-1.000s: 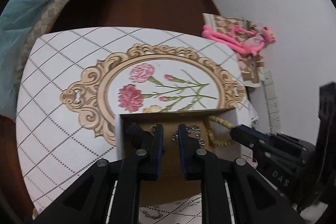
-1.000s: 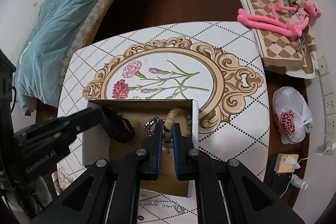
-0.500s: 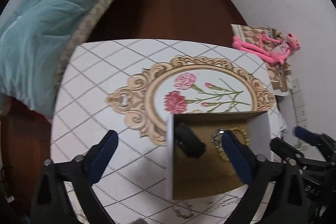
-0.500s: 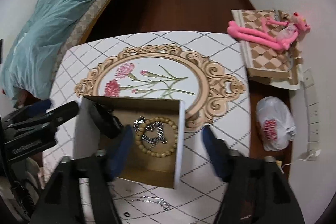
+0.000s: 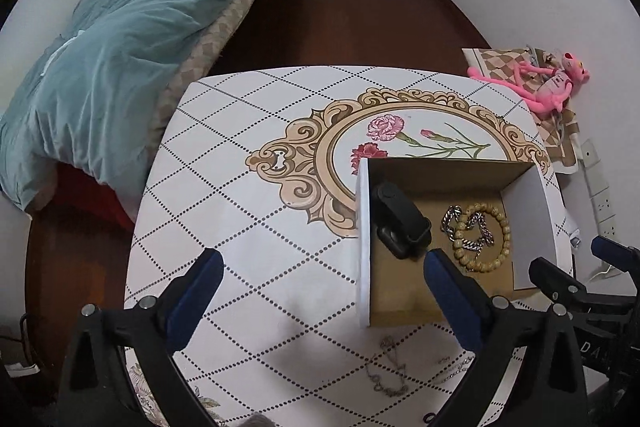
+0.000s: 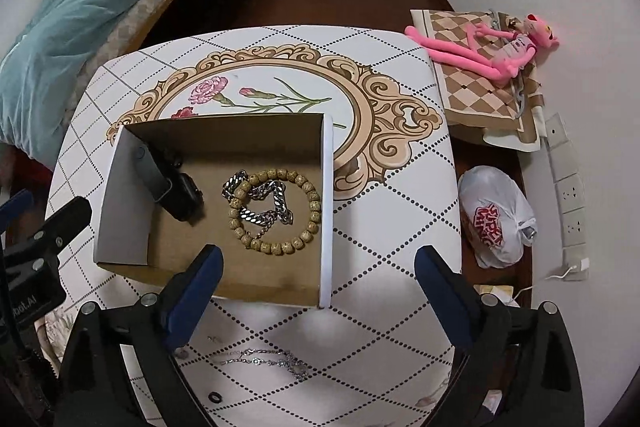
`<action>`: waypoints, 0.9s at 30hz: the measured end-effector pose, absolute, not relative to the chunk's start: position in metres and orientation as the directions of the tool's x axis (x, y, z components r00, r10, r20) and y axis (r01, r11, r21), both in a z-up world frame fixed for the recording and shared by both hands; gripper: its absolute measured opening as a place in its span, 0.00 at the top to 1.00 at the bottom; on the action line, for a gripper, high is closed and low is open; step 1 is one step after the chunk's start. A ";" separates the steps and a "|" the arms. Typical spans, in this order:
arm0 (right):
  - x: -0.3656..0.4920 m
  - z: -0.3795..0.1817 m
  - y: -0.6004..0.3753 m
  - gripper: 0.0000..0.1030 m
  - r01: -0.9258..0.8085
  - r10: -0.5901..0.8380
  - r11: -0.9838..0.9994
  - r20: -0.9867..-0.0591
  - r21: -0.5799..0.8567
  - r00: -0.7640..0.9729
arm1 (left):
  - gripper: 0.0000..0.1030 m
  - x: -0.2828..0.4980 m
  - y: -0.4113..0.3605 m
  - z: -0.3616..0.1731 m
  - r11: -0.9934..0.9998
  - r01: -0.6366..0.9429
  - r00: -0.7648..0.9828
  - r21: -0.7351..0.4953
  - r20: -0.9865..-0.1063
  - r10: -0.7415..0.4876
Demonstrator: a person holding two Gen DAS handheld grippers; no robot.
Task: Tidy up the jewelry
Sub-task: 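Lower the bead bracelet into the box and open the right gripper while the left drops the ring in, then withdraw both grippers from the box toward the silver chains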
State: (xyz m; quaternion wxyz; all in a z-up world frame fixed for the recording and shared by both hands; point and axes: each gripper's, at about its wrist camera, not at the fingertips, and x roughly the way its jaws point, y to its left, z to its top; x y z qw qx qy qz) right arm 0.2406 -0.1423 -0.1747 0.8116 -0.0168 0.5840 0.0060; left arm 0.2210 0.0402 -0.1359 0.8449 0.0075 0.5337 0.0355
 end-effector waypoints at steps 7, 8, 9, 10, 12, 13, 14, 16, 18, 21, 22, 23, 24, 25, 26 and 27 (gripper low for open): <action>0.228 -0.155 -0.141 0.05 -0.021 -0.009 1.000 -0.931 -0.018 0.365 | 0.01 0.206 0.039 -0.115 0.997 -0.057 0.474 0.050 -0.878 0.071; 0.225 -0.150 -0.141 0.05 -0.020 -0.011 1.000 -0.927 -0.020 0.375 | 0.01 0.203 0.038 -0.110 0.997 -0.059 0.484 0.051 -0.872 0.073; 0.222 -0.146 -0.141 0.05 -0.019 -0.013 1.000 -0.922 -0.022 0.386 | 0.01 0.199 0.037 -0.105 0.997 -0.062 0.498 0.056 -0.863 0.079; 0.219 -0.141 -0.141 0.05 -0.016 -0.016 1.000 -0.917 -0.025 0.398 | 0.01 0.196 0.037 -0.102 0.996 -0.064 0.508 0.062 -0.857 0.085; 0.212 -0.130 -0.141 0.05 -0.013 -0.018 1.000 -0.906 -0.026 0.423 | 0.01 0.189 0.036 -0.093 0.995 -0.071 0.526 0.073 -0.845 0.100; 0.208 -0.125 -0.142 0.05 -0.012 -0.018 1.000 -0.901 -0.026 0.434 | 0.01 0.185 0.035 -0.088 0.994 -0.072 0.536 0.076 -0.838 0.103; 0.205 -0.120 -0.141 0.05 -0.011 -0.020 1.000 -0.895 -0.028 0.445 | 0.01 0.182 0.034 -0.086 0.994 -0.072 0.540 0.077 -0.835 0.104; 0.197 -0.111 -0.141 0.05 -0.012 -0.021 0.999 -0.885 -0.029 0.466 | 0.01 0.175 0.033 -0.080 0.995 -0.069 0.551 0.076 -0.828 0.101; 0.186 -0.098 -0.140 0.05 -0.012 -0.023 0.999 -0.870 -0.034 0.493 | 0.01 0.167 0.032 -0.073 0.995 -0.067 0.565 0.077 -0.819 0.101; 0.173 -0.084 -0.139 0.05 -0.014 -0.025 0.999 -0.851 -0.038 0.525 | 0.01 0.155 0.033 -0.063 0.995 -0.070 0.580 0.071 -0.809 0.098; 0.170 -0.080 -0.140 0.05 -0.015 -0.023 0.999 -0.847 -0.036 0.531 | 0.01 0.151 0.033 -0.060 0.995 -0.072 0.582 0.068 -0.807 0.097; 0.166 -0.076 -0.139 0.05 -0.015 -0.017 0.999 -0.842 -0.030 0.539 | 0.01 0.148 0.034 -0.058 0.995 -0.075 0.585 0.062 -0.806 0.094; 0.163 -0.072 -0.139 0.05 -0.017 -0.012 1.000 -0.839 -0.025 0.544 | 0.01 0.144 0.035 -0.055 0.996 -0.077 0.588 0.055 -0.804 0.090; 0.158 -0.068 -0.138 0.05 -0.019 -0.004 1.000 -0.836 -0.017 0.549 | 0.01 0.141 0.037 -0.054 0.996 -0.079 0.590 0.052 -0.802 0.089; 0.155 -0.067 -0.137 0.05 -0.021 0.001 1.000 -0.834 -0.012 0.552 | 0.01 0.138 0.038 -0.052 0.995 -0.083 0.594 0.049 -0.800 0.089; 0.153 -0.066 -0.137 0.05 -0.022 0.004 1.000 -0.834 -0.009 0.552 | 0.01 0.135 0.039 -0.051 0.995 -0.088 0.595 0.046 -0.798 0.089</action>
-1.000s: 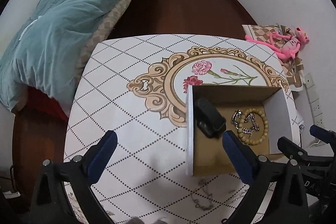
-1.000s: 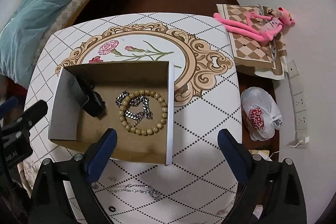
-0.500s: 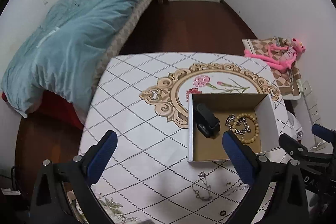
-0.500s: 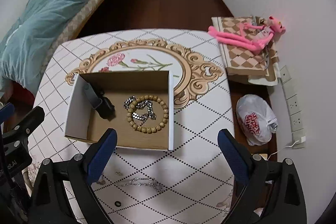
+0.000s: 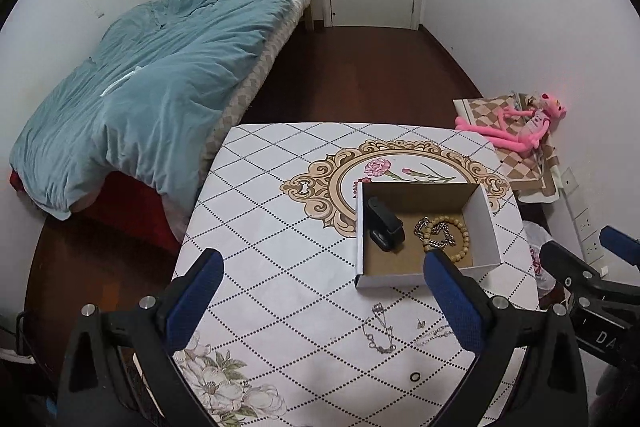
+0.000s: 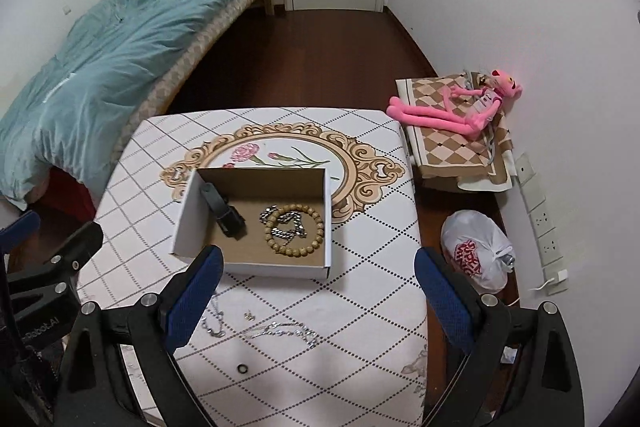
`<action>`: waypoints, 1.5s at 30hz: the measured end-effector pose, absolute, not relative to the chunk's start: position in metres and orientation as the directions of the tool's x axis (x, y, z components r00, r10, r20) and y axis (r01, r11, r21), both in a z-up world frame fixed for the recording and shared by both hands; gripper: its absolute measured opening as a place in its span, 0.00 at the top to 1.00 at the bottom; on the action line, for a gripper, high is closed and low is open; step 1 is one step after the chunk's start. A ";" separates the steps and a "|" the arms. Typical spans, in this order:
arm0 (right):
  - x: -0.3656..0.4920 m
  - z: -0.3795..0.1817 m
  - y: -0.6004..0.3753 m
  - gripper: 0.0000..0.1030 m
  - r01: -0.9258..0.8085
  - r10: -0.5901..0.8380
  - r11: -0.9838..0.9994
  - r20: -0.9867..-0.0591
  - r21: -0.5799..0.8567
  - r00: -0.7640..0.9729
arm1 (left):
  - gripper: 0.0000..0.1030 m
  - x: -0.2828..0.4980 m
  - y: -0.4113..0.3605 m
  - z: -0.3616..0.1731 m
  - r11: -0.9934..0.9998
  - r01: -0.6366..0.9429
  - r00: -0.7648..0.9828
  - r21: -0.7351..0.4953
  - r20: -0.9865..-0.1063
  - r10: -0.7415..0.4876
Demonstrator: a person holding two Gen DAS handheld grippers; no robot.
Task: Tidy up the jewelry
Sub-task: 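Withdraw both grippers from the box toward the silver chains, then grasp the long thin silver chain with the right gripper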
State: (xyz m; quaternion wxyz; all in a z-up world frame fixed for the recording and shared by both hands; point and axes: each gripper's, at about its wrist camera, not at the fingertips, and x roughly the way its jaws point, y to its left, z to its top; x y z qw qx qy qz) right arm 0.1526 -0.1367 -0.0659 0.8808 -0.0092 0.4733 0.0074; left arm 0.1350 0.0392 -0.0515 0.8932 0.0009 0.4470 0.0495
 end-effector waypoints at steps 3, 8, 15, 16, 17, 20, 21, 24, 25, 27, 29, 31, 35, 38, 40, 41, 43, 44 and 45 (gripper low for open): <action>0.145 -0.075 -0.137 0.05 -0.015 0.016 1.000 -0.846 0.010 0.532 | 0.01 0.129 0.044 -0.058 0.994 -0.099 0.588 0.039 -0.804 0.090; 0.138 -0.126 -0.145 0.05 0.017 0.020 0.999 -0.895 0.031 0.446 | 0.01 0.119 0.048 -0.096 0.991 -0.115 0.529 0.065 -0.841 0.116; 0.132 -0.214 -0.171 0.06 0.100 0.057 0.991 -0.949 0.092 0.309 | 0.01 0.113 0.050 -0.164 0.989 -0.107 0.400 0.106 -0.906 0.140; 0.131 -0.221 -0.172 0.06 0.107 0.061 0.989 -0.951 0.098 0.304 | 0.01 0.113 0.049 -0.171 0.989 -0.103 0.388 0.106 -0.911 0.138; 0.130 -0.229 -0.174 0.10 0.115 0.064 0.988 -0.951 0.103 0.302 | 0.01 0.112 0.049 -0.178 0.989 -0.101 0.376 0.110 -0.916 0.141; 0.128 -0.242 -0.173 0.23 0.117 0.058 0.988 -0.949 0.099 0.310 | 0.01 0.110 0.050 -0.193 0.988 -0.100 0.349 0.113 -0.926 0.142; 0.128 -0.246 -0.171 0.26 0.110 0.064 0.989 -0.948 0.103 0.312 | 0.01 0.109 0.050 -0.195 0.988 -0.102 0.345 0.116 -0.928 0.144; 0.127 -0.250 -0.158 0.35 0.062 0.031 0.997 -0.941 0.055 0.338 | 0.01 0.108 0.053 -0.201 0.988 -0.107 0.333 0.115 -0.932 0.145; 0.127 -0.252 -0.155 0.37 0.053 0.019 0.998 -0.939 0.039 0.343 | 0.01 0.108 0.054 -0.203 0.987 -0.108 0.331 0.115 -0.932 0.145; 0.122 -0.253 -0.146 0.66 0.026 -0.026 1.000 -0.928 -0.017 0.371 | 0.01 0.107 0.055 -0.206 0.988 -0.105 0.327 0.113 -0.934 0.142; 0.119 -0.253 -0.142 0.89 0.015 -0.023 1.000 -0.924 -0.018 0.382 | 0.01 0.107 0.054 -0.209 0.989 -0.100 0.325 0.107 -0.936 0.134; 0.117 -0.253 -0.145 0.90 0.021 -0.007 1.000 -0.925 0.001 0.381 | 0.01 0.107 0.053 -0.211 0.992 -0.090 0.323 0.093 -0.939 0.117; 0.115 -0.246 -0.171 0.90 0.097 -0.002 0.994 -0.919 0.040 0.394 | 0.01 0.107 0.043 -0.212 0.998 -0.046 0.331 0.036 -0.942 0.049; 0.113 -0.240 -0.182 0.91 0.122 -0.003 0.991 -0.917 0.050 0.398 | 0.01 0.107 0.029 -0.213 1.000 0.000 0.333 0.002 -0.943 0.002; 0.111 -0.240 -0.185 0.91 0.126 -0.007 0.991 -0.917 0.047 0.398 | 0.02 0.109 0.018 -0.216 0.999 0.030 0.324 -0.021 -0.946 -0.029; 0.111 -0.241 -0.186 0.91 0.129 -0.008 0.991 -0.918 0.047 0.397 | 0.03 0.111 0.011 -0.219 0.999 0.044 0.318 -0.025 -0.947 -0.038; 0.110 -0.242 -0.187 0.91 0.138 -0.005 0.989 -0.920 0.054 0.393 | 0.19 0.113 0.002 -0.223 0.998 0.066 0.312 -0.021 -0.949 -0.041; 0.110 -0.243 -0.188 0.91 0.143 -0.005 0.988 -0.920 0.056 0.391 | 0.23 0.115 -0.002 -0.225 0.997 0.075 0.304 -0.015 -0.952 -0.038; 0.110 -0.244 -0.190 0.90 0.148 -0.005 0.987 -0.921 0.057 0.388 | 0.35 0.117 -0.006 -0.228 0.996 0.088 0.299 -0.014 -0.954 -0.040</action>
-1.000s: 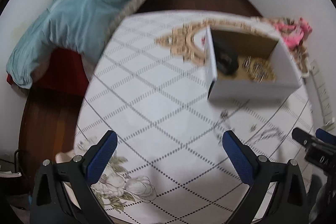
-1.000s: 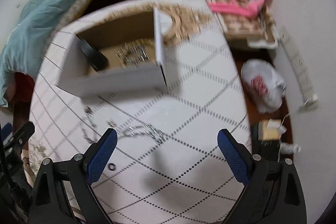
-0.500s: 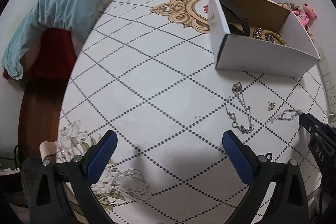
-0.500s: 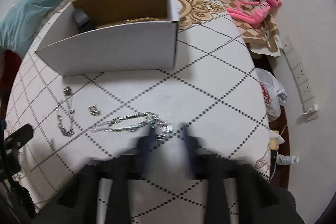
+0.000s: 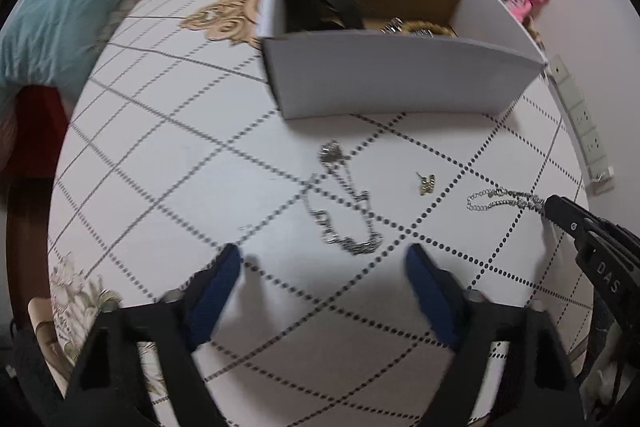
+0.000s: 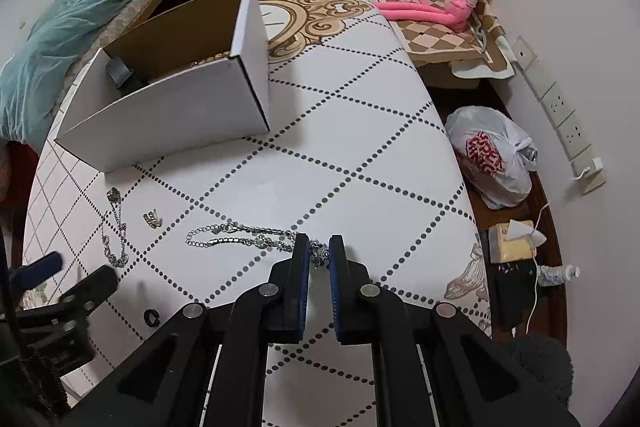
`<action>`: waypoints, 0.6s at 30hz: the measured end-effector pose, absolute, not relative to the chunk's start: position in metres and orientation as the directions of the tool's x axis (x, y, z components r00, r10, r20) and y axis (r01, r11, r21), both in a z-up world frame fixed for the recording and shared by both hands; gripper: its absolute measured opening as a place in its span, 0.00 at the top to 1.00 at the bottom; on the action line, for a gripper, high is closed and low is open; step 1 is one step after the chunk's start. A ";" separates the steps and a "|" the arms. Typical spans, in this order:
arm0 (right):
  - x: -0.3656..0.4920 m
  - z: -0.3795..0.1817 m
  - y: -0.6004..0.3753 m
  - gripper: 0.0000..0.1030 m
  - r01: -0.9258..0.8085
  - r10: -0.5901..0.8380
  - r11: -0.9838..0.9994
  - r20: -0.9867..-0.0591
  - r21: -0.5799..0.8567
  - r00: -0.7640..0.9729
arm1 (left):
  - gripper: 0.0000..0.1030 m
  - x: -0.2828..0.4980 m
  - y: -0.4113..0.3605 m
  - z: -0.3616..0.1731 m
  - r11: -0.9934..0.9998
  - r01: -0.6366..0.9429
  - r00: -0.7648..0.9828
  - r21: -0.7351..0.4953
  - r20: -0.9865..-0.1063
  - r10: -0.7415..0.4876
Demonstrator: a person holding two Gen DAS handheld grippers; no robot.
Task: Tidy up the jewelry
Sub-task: 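Grasp the long thin silver chain with the right gripper, then grasp the small silver pendant chain with the left gripper while the right holds its chain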
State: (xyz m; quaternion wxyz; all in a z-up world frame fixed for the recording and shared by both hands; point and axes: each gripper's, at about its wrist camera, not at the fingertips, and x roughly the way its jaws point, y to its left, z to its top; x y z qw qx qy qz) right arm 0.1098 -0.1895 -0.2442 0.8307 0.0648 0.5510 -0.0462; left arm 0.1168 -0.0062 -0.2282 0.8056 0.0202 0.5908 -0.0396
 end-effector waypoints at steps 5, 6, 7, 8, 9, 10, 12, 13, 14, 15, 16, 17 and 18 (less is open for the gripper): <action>0.110 -0.245 -0.191 0.90 0.155 -0.004 0.986 -0.922 0.060 0.386 | 0.86 0.116 -0.014 -0.228 0.992 0.124 0.334 0.000 -0.942 -0.042; 0.110 -0.246 -0.191 0.90 0.155 -0.003 0.986 -0.922 0.061 0.386 | 0.94 0.117 -0.015 -0.228 0.991 0.130 0.336 -0.007 -0.941 -0.051; 0.109 -0.246 -0.191 0.90 0.155 -0.002 0.986 -0.922 0.063 0.387 | 0.95 0.117 -0.014 -0.228 0.992 0.129 0.336 -0.012 -0.940 -0.055; 0.109 -0.245 -0.192 0.90 0.156 0.001 0.986 -0.922 0.066 0.387 | 0.95 0.118 -0.013 -0.227 0.992 0.126 0.337 -0.021 -0.939 -0.062; 0.109 -0.245 -0.192 0.90 0.155 0.003 0.986 -0.922 0.069 0.388 | 0.98 0.117 -0.011 -0.225 0.992 0.123 0.346 -0.028 -0.936 -0.070; 0.109 -0.243 -0.192 0.90 0.154 0.008 0.985 -0.920 0.074 0.391 | 0.98 0.116 -0.009 -0.223 0.992 0.121 0.352 -0.031 -0.933 -0.072; 0.108 -0.240 -0.191 0.90 0.152 0.020 0.985 -0.917 0.088 0.398 | 0.99 0.114 -0.003 -0.214 0.993 0.106 0.375 -0.043 -0.924 -0.080; 0.108 -0.236 -0.191 0.90 0.148 0.031 0.984 -0.914 0.099 0.405 | 0.99 0.114 0.000 -0.210 0.993 0.105 0.384 -0.050 -0.919 -0.086; 0.107 -0.232 -0.190 0.91 0.143 0.046 0.983 -0.910 0.114 0.412 | 0.99 0.112 0.004 -0.204 0.993 0.102 0.396 -0.054 -0.914 -0.090; 0.107 -0.227 -0.189 0.91 0.135 0.066 0.982 -0.905 0.134 0.419 | 0.99 0.109 0.009 -0.196 0.993 0.098 0.408 -0.063 -0.908 -0.098; 0.107 -0.223 -0.189 0.91 0.130 0.078 0.981 -0.902 0.146 0.424 | 0.99 0.108 0.013 -0.191 0.993 0.096 0.415 -0.070 -0.904 -0.104; 0.107 -0.217 -0.187 0.91 0.121 0.093 0.980 -0.898 0.160 0.431 | 0.99 0.106 0.017 -0.184 0.993 0.095 0.423 -0.077 -0.900 -0.110; 0.107 -0.210 -0.186 0.91 0.109 0.110 0.979 -0.892 0.175 0.439 | 0.99 0.105 0.022 -0.177 0.992 0.092 0.429 -0.087 -0.896 -0.118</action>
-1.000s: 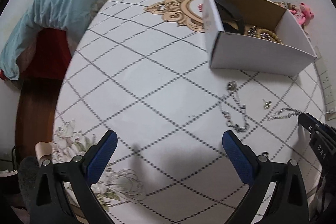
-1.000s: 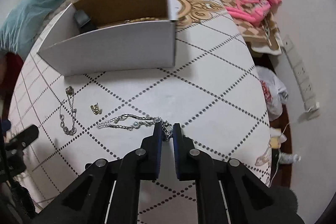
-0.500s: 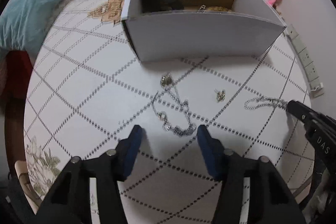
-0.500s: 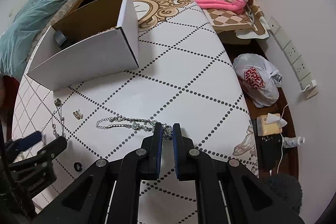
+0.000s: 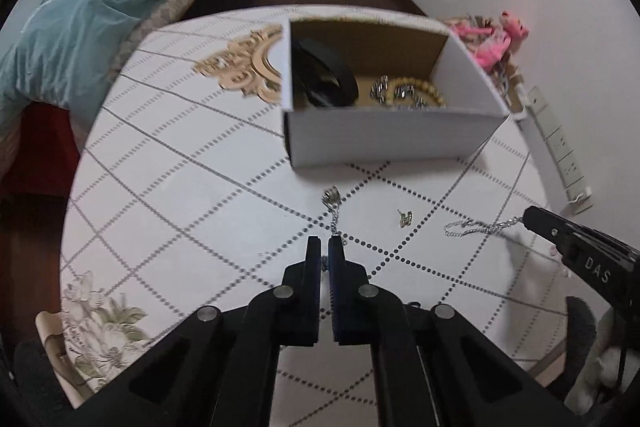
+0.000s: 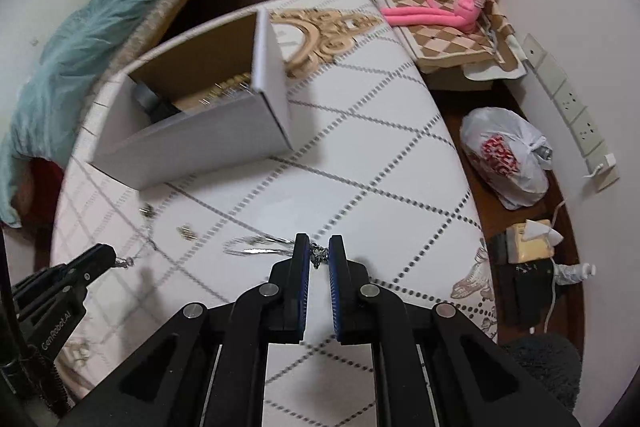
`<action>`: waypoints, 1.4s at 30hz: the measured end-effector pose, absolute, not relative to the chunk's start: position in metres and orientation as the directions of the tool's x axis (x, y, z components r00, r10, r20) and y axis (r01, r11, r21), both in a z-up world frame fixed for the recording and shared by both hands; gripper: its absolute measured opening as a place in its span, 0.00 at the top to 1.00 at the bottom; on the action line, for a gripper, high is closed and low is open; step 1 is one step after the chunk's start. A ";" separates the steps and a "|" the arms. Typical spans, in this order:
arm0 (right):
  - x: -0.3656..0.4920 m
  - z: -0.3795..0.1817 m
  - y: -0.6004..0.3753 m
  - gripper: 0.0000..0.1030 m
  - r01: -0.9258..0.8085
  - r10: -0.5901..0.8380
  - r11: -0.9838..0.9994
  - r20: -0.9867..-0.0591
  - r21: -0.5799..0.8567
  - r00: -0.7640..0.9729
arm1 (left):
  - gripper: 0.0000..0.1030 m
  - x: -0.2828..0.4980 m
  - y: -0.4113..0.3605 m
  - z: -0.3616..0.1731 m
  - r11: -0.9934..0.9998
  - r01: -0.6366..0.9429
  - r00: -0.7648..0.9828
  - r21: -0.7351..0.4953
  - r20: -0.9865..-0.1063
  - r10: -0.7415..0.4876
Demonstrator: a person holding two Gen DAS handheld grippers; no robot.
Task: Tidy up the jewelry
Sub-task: 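Grasp the small silver pendant chain with the left gripper while the right holds its chain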
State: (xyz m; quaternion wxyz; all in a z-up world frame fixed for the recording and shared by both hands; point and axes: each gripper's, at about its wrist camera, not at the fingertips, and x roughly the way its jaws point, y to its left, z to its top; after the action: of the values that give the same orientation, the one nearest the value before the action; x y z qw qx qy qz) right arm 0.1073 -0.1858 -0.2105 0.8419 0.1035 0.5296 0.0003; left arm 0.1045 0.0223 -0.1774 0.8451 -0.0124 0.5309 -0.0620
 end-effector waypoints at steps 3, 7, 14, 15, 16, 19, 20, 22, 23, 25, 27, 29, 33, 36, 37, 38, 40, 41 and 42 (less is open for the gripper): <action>0.108 -0.193 -0.181 0.91 0.080 0.150 0.975 -0.875 0.209 0.460 | 0.99 0.102 0.032 -0.162 0.989 0.090 0.440 -0.119 -0.886 -0.147; 0.111 -0.169 -0.176 0.91 0.044 0.195 0.968 -0.853 0.246 0.485 | 0.99 0.105 0.038 -0.143 0.985 0.101 0.460 -0.141 -0.871 -0.172; 0.120 -0.135 -0.168 0.91 -0.001 0.229 0.963 -0.817 0.270 0.530 | 0.95 0.118 0.051 -0.135 0.970 0.080 0.455 -0.231 -0.857 -0.242; 0.122 -0.135 -0.167 0.91 -0.002 0.223 0.965 -0.817 0.263 0.531 | 0.93 0.122 0.051 -0.143 0.972 0.068 0.435 -0.226 -0.870 -0.233; 0.123 -0.136 -0.166 0.91 -0.001 0.218 0.966 -0.819 0.257 0.531 | 0.88 0.125 0.050 -0.149 0.973 0.062 0.421 -0.220 -0.879 -0.226; 0.126 -0.150 -0.166 0.91 0.014 0.202 0.970 -0.833 0.244 0.516 | 0.37 0.134 0.044 -0.171 0.981 0.053 0.401 -0.185 -0.896 -0.190; 0.127 -0.156 -0.166 0.91 0.021 0.200 0.970 -0.838 0.244 0.507 | 0.29 0.138 0.042 -0.180 0.982 0.048 0.398 -0.185 -0.898 -0.188; 0.128 -0.170 -0.168 0.91 0.038 0.195 0.969 -0.854 0.244 0.483 | 0.28 0.143 0.038 -0.191 0.982 0.045 0.394 -0.183 -0.900 -0.186; 0.129 -0.178 -0.170 0.91 0.048 0.198 0.967 -0.860 0.249 0.469 | 0.28 0.146 0.034 -0.197 0.985 0.049 0.387 -0.165 -0.906 -0.171; 0.128 -0.188 -0.172 0.91 0.064 0.198 0.965 -0.870 0.253 0.452 | 0.28 0.153 0.026 -0.209 0.990 0.055 0.384 -0.130 -0.913 -0.141; 0.128 -0.195 -0.175 0.91 0.077 0.196 0.964 -0.876 0.254 0.441 | 0.28 0.160 0.017 -0.222 0.992 0.069 0.365 -0.109 -0.922 -0.126; 0.127 -0.201 -0.178 0.91 0.089 0.192 0.963 -0.881 0.254 0.432 | 0.29 0.164 0.008 -0.233 0.993 0.092 0.350 -0.079 -0.931 -0.107; 0.127 -0.206 -0.182 0.91 0.100 0.187 0.963 -0.886 0.251 0.425 | 0.78 0.164 -0.005 -0.236 0.990 0.143 0.397 -0.003 -0.916 -0.060; 0.127 -0.201 -0.184 0.91 0.098 0.191 0.962 -0.883 0.256 0.430 | 0.90 0.162 -0.005 -0.232 0.985 0.164 0.371 -0.050 -0.922 -0.108; 0.128 -0.198 -0.186 0.91 0.097 0.196 0.960 -0.880 0.262 0.434 | 0.90 0.160 -0.004 -0.229 0.984 0.164 0.371 -0.063 -0.921 -0.121; 0.128 -0.195 -0.186 0.91 0.095 0.202 0.959 -0.876 0.268 0.438 | 0.90 0.156 0.000 -0.221 0.983 0.163 0.379 -0.082 -0.915 -0.139; 0.129 -0.184 -0.188 0.91 0.087 0.216 0.955 -0.865 0.284 0.454 | 0.90 0.149 0.007 -0.207 0.981 0.162 0.393 -0.109 -0.904 -0.165; 0.130 -0.177 -0.189 0.91 0.081 0.229 0.951 -0.856 0.298 0.463 | 0.90 0.144 0.011 -0.194 0.978 0.160 0.410 -0.131 -0.893 -0.187; 0.130 -0.168 -0.191 0.91 0.072 0.250 0.945 -0.845 0.320 0.472 | 0.90 0.141 0.014 -0.183 0.976 0.159 0.422 -0.148 -0.884 -0.203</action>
State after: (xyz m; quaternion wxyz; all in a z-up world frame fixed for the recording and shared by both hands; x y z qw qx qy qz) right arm 0.1303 -0.1907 -0.1677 0.8433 0.1577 0.5112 0.0528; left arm 0.1413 0.0144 -0.1830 0.8428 -0.0208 0.5269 -0.1074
